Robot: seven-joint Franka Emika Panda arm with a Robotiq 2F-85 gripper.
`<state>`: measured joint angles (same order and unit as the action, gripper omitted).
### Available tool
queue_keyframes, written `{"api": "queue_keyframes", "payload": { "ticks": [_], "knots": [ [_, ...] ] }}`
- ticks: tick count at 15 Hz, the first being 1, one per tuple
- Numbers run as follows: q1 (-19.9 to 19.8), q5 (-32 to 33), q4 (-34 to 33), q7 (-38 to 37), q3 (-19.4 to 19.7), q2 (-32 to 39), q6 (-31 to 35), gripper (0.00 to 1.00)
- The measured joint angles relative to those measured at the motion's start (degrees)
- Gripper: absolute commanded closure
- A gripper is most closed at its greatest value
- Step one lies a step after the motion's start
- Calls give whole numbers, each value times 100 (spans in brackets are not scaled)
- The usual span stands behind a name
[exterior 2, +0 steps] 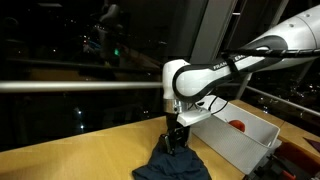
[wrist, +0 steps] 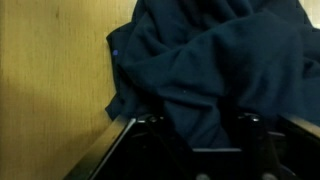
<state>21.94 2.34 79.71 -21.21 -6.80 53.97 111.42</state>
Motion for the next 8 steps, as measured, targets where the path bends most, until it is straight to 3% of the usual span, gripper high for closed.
{"api": "queue_keyframes", "payload": {
  "ticks": [4, 8],
  "knots": [
    [-12, 0, 27, 46, 1, 2, 3, 98],
    [-88, -1, 89, 68, 1, -30, 14, 95]
  ]
}}
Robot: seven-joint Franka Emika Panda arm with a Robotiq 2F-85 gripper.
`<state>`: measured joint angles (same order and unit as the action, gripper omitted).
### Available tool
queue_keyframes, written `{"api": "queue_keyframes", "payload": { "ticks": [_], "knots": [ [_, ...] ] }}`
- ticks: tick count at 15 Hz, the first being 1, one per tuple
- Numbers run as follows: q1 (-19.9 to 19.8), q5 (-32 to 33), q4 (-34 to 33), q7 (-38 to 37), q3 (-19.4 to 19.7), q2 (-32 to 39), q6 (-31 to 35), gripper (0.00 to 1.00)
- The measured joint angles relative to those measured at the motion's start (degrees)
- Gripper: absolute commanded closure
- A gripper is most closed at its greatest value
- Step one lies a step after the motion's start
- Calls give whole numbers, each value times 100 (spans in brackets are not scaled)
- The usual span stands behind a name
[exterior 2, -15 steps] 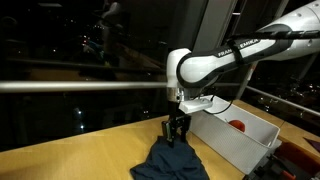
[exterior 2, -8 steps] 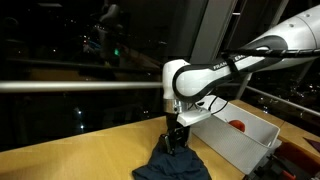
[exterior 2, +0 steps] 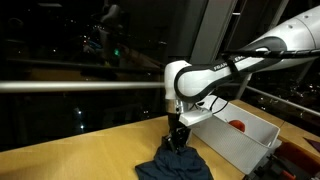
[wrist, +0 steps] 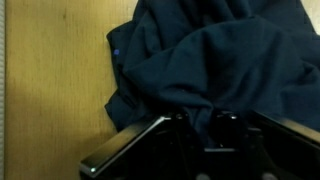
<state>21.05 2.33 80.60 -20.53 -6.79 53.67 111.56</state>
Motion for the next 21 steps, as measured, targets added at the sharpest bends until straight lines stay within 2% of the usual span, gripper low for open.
{"api": "queue_keyframes", "payload": {
  "ticks": [5, 9, 16, 21],
  "knots": [
    [-170, 0, 251, 17, 13, -171, 43, 95],
    [-284, 0, 550, 17, 44, -650, 105, 95],
    [-497, 3, 1212, -145, 256, -2518, 363, 95],
    [-913, 2, 1692, -334, 434, -3852, 468, 95]
  ]
}}
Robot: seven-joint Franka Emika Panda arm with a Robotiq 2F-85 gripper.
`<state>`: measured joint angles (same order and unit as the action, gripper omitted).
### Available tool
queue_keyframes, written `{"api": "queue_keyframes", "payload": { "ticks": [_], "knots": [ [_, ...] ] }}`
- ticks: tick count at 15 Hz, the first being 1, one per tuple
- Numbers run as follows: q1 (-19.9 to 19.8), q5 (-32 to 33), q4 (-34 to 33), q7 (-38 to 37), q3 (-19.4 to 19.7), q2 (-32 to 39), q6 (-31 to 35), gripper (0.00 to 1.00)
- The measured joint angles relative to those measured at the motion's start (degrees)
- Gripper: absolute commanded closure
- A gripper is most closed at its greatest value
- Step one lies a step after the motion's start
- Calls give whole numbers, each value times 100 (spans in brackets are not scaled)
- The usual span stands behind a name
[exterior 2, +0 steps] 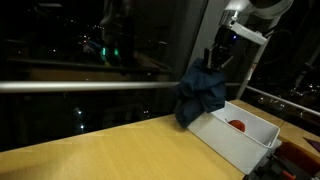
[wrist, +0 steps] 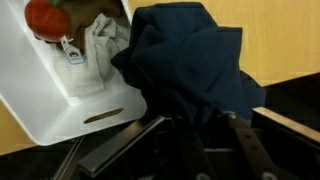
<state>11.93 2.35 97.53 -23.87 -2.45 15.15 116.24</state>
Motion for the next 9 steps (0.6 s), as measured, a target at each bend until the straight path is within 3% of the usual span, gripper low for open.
{"api": "queue_keyframes", "payload": {
  "ticks": [5, 9],
  "knots": [
    [-762, -169, 748, 195, 266, -1170, -30, 95],
    [-1354, -552, 1575, 778, 579, -1630, 42, 95]
  ]
}}
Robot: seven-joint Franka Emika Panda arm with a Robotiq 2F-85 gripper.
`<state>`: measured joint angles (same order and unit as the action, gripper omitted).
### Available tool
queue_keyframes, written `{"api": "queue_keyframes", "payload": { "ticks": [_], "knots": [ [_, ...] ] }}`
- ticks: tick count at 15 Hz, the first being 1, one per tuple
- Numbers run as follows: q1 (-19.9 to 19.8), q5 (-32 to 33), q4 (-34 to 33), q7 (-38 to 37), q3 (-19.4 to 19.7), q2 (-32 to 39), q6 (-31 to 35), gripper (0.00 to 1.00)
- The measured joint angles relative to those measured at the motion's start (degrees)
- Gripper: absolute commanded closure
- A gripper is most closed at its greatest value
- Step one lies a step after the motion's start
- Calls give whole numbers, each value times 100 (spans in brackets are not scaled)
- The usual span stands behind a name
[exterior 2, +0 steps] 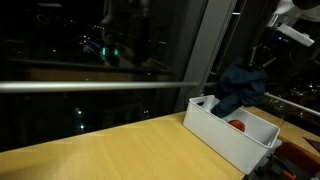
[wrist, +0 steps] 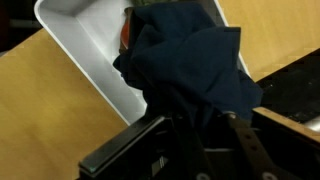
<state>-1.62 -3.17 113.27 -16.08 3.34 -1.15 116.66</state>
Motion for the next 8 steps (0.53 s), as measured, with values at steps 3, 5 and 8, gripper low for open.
{"api": "queue_keyframes", "payload": {
  "ticks": [3, 5, 8],
  "knots": [
    [-185, -308, 500, 297, 88, 43, 233, 95],
    [-192, -480, 734, 377, 79, 141, 408, 95],
    [-157, -654, 893, 442, 26, 317, 527, 95]
  ]
}}
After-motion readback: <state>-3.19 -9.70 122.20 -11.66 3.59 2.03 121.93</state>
